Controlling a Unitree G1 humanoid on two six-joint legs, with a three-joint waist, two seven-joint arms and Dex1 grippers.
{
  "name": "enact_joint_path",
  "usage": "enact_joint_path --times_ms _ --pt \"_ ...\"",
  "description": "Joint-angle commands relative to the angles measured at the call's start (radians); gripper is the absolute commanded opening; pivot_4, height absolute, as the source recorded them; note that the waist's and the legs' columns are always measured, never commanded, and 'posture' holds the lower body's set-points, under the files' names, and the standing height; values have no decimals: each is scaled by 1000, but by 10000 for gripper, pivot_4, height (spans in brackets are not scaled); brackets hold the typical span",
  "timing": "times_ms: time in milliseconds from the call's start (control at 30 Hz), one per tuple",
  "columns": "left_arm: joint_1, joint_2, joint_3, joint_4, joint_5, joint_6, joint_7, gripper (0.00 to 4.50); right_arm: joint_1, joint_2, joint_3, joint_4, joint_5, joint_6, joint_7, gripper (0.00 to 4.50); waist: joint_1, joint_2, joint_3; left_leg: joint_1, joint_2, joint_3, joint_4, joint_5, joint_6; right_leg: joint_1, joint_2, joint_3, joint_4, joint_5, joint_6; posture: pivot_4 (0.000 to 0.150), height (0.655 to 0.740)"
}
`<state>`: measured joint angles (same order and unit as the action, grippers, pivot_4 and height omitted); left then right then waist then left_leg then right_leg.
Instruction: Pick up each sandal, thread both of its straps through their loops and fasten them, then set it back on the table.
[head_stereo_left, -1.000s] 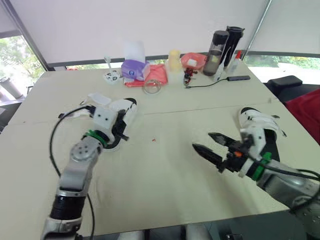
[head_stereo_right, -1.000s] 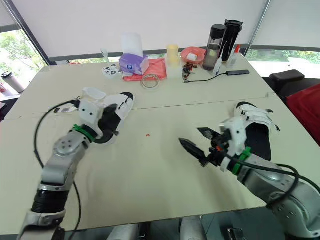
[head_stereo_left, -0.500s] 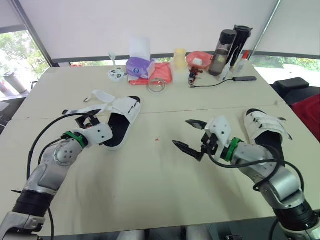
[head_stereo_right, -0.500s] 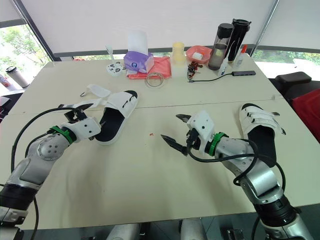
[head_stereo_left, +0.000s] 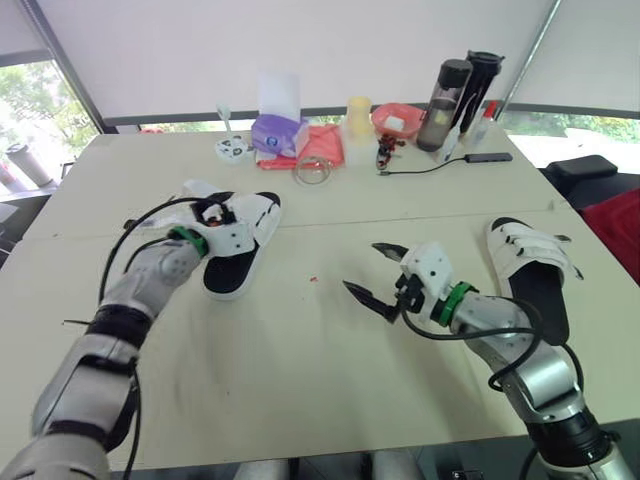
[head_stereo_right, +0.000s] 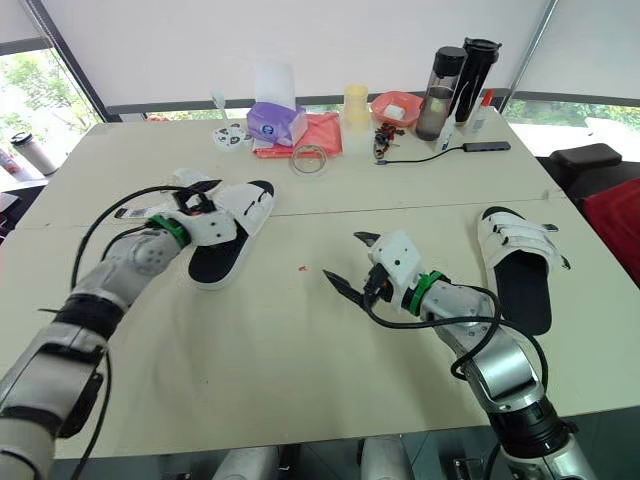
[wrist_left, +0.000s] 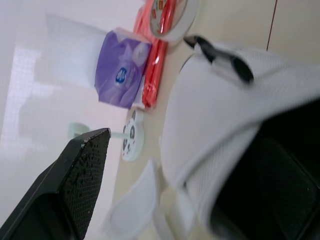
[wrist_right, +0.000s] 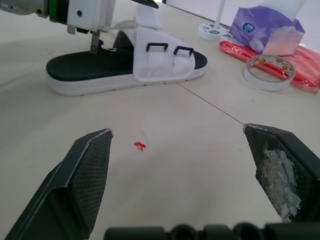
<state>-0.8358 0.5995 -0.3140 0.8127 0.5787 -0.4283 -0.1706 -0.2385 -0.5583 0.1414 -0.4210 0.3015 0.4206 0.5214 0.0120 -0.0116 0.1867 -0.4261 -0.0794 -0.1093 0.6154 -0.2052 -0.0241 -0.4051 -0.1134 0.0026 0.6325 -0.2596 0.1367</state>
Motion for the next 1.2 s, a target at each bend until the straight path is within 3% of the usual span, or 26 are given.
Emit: enact_joint_path --times_ms 33,133,333,400,567,700,967,1100,1200 --pt "-94 -36 -33 137 35 -27 67 44579 -9 15 -32 -21 -17 -18 -10 45000 -2 0 0 0 0 0 0 0 0 0 0 0 0 0 0 1500 7400" --pt "-151 -74 -65 241 58 -36 114 36494 -8 19 -40 -22 -35 -17 -19 45000 -3 0 0 0 -1 0 0 0 0 0 0 0 1 0 0 1500 7400" --pt "-173 -88 -83 301 63 -55 154 7148 7 20 -59 -36 -45 -9 -22 45000 -3 0 0 0 -1 0 1 0 0 0 0 -1 3 0 0 1500 7400" --pt "-171 -88 -85 300 62 -52 157 243 12 22 -61 -41 -49 -7 -22 45000 1 1 -1 2 -1 1 1 1 -1 1 0 -1 5 0 0 1500 7400" --pt "-171 -65 -96 281 76 -76 176 243 22 21 -76 -34 -59 -15 -26 45000 -1 1 -1 6 -1 -1 3 2 -2 7 0 -3 4 0 0 1500 7400" --pt "-199 32 -181 222 171 -315 226 243 37 20 -127 17 -85 -63 -49 45000 -1 0 -1 6 -1 -2 3 2 -3 7 0 -3 5 0 0 1500 7400" --pt "-309 185 -428 12 579 -738 577 243 48 16 -248 118 -117 -170 -78 45000 2 -1 0 2 -2 0 1 2 -3 2 0 -2 5 0 0 1500 7400" --pt "-316 205 -516 -179 768 -804 790 243 47 19 -286 133 -111 -184 -86 45000 0 -1 0 1 -2 0 2 2 -3 2 -1 -2 5 0 0 1500 7400" --pt "-290 192 -546 -289 829 -814 905 243 57 22 -300 134 -111 -188 -89 45000 -3 -1 0 1 -2 0 2 2 -3 1 0 -2 5 0 0 1500 7400"
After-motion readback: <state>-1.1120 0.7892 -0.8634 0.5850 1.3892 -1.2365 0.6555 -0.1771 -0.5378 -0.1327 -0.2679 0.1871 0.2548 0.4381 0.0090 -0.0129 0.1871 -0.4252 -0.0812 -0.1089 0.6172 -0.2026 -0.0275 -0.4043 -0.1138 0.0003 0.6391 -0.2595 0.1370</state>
